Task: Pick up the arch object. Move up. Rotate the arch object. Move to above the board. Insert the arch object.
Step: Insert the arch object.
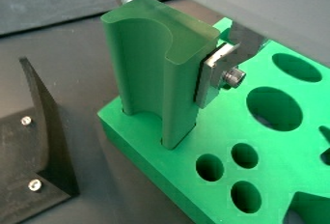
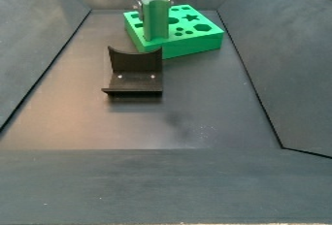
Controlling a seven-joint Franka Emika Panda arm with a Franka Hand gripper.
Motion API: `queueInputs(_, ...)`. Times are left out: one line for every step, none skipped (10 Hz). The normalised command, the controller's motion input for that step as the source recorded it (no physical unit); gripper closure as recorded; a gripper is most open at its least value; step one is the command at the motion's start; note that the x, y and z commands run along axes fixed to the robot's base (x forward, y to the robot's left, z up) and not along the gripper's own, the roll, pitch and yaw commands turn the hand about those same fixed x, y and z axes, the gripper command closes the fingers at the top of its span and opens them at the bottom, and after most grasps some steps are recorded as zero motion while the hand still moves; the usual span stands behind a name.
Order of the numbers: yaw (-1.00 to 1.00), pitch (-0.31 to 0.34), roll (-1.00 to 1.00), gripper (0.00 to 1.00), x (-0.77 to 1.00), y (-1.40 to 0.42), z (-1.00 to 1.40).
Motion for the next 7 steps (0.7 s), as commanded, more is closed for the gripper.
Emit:
queueInputs(0.24,-0.190,0.21,1.00,-0.11,-0.01,-0.45)
queueInputs(0.18,-0.267,0.16,1.00,0.00,-0.16,-0.60)
queueInputs(0.08,-0.220,0.16,1.00,0.07,-0.23,-0.66)
queueInputs(0.01,-0.196,0.11,1.00,0.03,-0.17,-0.57)
queueInputs(0.00,-0.129,0.00,1.00,0.02,-0.01,-0.40)
queueInputs(-0.07,-0.096,-0.10,1.00,0.00,0.13,-0.01)
queueInputs(0.00,0.000,0.01,1.00,0.00,0.00,0.00)
